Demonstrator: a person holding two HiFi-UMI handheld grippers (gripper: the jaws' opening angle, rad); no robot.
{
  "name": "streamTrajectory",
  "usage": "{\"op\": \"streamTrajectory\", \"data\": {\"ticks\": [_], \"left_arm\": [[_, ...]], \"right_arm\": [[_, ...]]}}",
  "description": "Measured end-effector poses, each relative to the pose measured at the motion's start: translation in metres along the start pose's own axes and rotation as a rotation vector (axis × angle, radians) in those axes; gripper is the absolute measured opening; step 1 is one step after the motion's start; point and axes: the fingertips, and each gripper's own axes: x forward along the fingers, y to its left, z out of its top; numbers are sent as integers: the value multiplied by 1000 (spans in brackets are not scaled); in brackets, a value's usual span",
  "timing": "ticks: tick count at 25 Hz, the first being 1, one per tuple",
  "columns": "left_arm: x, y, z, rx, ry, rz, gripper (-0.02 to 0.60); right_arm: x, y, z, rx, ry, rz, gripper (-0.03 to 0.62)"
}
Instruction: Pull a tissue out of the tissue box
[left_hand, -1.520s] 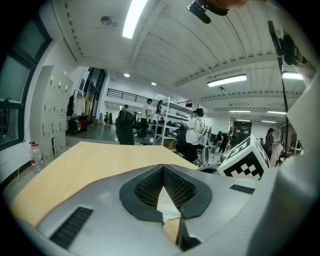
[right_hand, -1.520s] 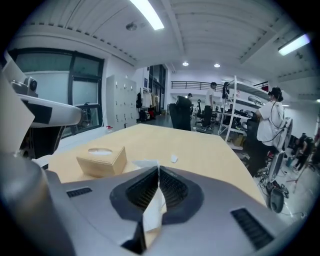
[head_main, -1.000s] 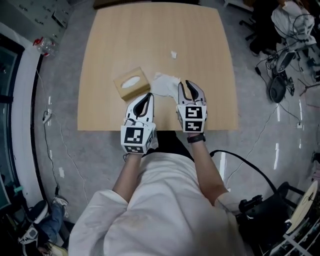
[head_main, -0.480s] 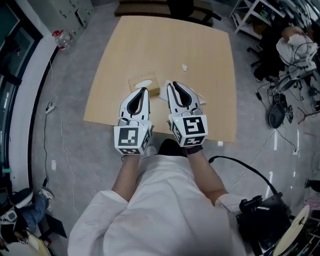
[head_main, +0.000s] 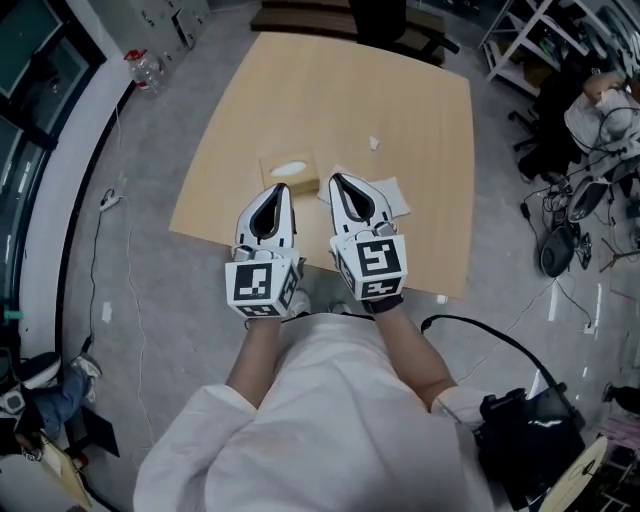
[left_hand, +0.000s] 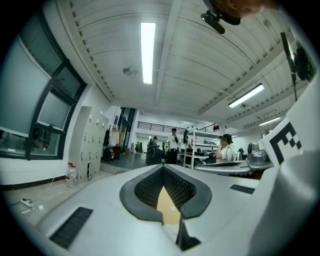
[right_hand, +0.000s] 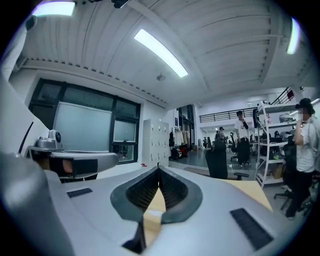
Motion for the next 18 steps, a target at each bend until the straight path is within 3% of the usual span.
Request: {"op": "streamTrajectory", "data": {"ticks": [10,18], "left_arm": [[-3,-15,11,64,-1,16,2],[-10,-10,8,60,13,25,2]], "right_arm": [[-3,-10,11,5,-39,10,5],[-6,-14,7,19,-36,-11,5]]}}
